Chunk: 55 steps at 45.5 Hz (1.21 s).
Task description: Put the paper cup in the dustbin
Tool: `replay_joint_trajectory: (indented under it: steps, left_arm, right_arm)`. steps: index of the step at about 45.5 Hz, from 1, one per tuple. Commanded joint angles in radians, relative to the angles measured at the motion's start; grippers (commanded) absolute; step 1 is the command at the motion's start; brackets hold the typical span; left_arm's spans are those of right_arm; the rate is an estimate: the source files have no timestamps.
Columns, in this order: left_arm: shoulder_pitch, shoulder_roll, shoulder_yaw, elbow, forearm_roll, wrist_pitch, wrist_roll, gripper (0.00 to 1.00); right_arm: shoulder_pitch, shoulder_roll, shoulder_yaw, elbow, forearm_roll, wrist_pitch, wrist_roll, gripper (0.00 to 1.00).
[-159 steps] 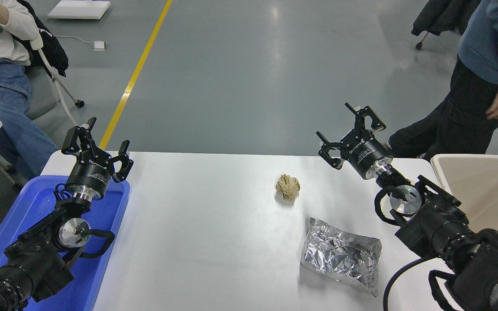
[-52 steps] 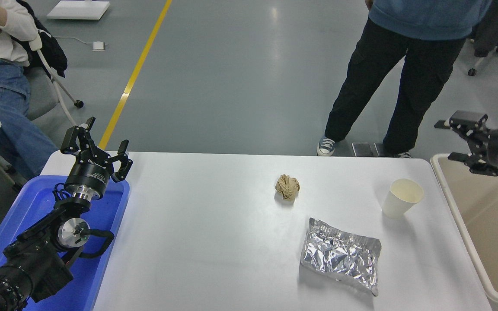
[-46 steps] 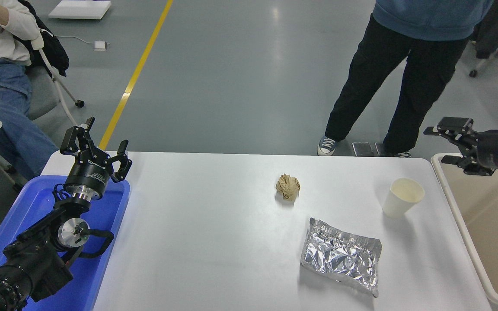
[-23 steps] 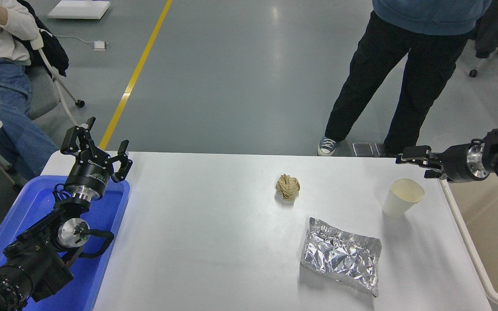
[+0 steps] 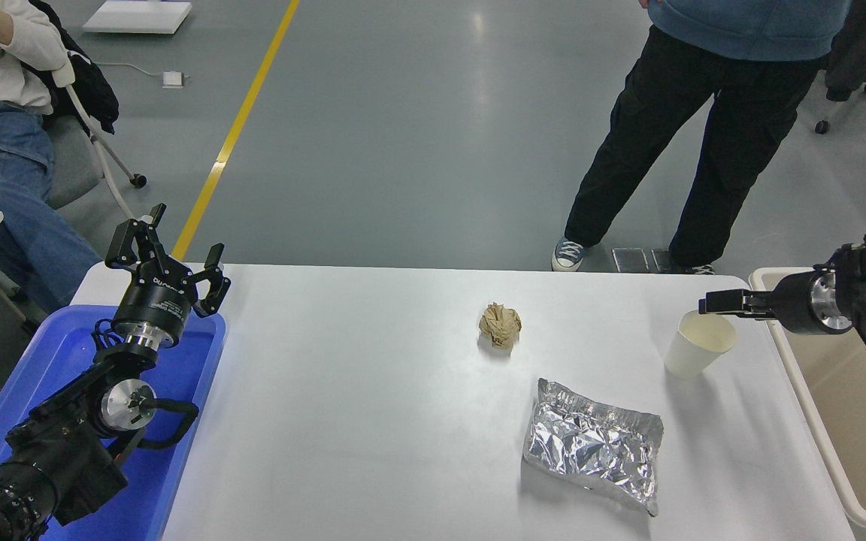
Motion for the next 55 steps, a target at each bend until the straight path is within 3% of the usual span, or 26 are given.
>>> replay_joint_trajectory:
  steps: [1,25,44,55]
  left_arm:
    - [0.0,0.0,0.0,0.0,0.0,0.0,0.0,1.0]
    - [0.0,0.0,0.0,0.0,0.0,0.0,0.0,1.0]
    - [0.0,0.0,0.0,0.0,0.0,0.0,0.0,1.0]
    - [0.0,0.0,0.0,0.0,0.0,0.0,0.0,1.0]
  right_arm:
    - [-0.039,0.002,-0.019,-0.005,-0.036,-0.076,0.006,0.99]
    - [-0.05,0.006,-0.01,-0.006,-0.043,-0.102,0.006,0.98]
    - [-0.062,0.027,-0.015,-0.043,-0.043,-0.102,0.003,0.72]
    - [-0.065,0.044,-0.018,-0.044,-0.043,-0.102,0.0,0.7]
